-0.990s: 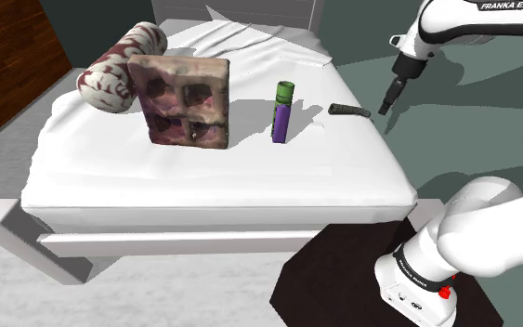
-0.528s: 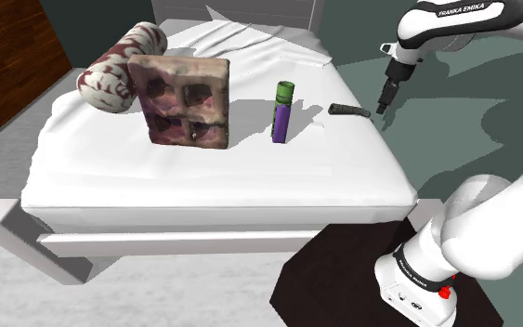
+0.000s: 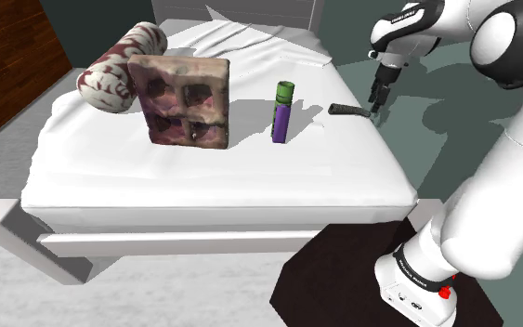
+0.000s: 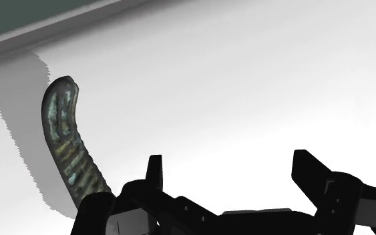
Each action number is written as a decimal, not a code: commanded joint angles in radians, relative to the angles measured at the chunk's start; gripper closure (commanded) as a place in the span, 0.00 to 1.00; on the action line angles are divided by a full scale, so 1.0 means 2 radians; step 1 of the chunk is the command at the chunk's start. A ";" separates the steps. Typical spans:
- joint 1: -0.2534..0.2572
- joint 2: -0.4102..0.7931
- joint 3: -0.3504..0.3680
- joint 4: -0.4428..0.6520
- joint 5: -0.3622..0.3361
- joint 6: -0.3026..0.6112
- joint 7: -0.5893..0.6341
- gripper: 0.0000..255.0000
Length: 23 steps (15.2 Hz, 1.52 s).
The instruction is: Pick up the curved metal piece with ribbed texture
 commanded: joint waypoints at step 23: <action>-0.167 0.293 0.110 0.257 0.149 -0.018 -0.204 1.00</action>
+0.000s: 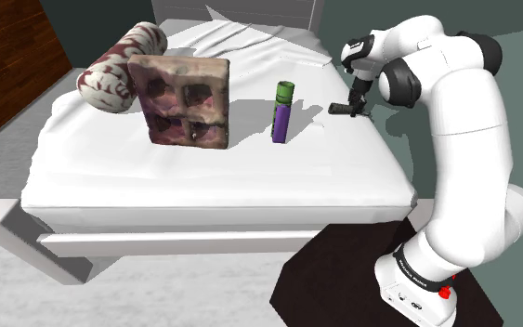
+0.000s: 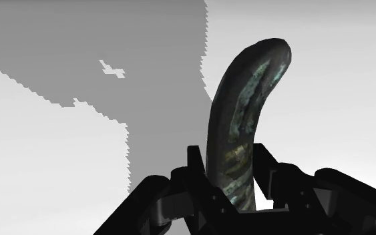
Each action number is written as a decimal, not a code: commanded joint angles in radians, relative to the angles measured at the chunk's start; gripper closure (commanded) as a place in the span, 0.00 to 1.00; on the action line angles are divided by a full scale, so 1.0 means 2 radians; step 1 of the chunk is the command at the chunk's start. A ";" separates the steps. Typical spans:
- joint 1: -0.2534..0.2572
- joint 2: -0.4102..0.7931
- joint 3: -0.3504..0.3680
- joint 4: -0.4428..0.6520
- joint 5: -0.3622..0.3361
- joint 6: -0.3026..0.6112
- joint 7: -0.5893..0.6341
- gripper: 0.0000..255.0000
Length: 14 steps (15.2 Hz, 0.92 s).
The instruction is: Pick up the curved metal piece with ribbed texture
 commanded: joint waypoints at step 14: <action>0.002 -0.018 -0.009 0.014 -0.012 -0.036 0.006 1.00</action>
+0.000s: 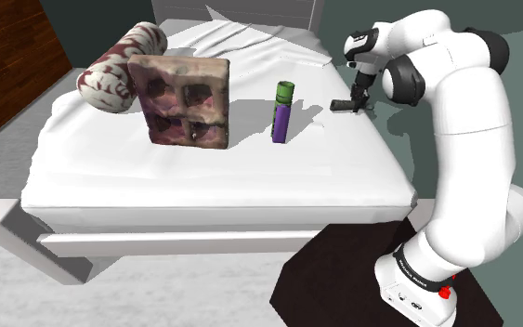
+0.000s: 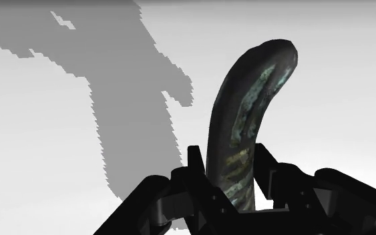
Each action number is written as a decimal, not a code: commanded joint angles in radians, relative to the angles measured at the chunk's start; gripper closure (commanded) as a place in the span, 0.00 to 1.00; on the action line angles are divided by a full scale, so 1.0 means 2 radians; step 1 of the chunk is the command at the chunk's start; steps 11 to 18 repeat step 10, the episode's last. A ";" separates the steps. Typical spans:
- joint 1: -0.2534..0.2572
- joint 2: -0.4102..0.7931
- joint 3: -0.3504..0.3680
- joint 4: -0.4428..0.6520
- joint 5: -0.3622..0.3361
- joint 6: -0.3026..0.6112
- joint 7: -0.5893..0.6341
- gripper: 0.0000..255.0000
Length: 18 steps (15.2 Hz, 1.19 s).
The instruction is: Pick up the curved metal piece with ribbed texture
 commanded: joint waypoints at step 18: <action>0.000 -0.022 -0.010 0.031 -0.014 -0.048 0.009 1.00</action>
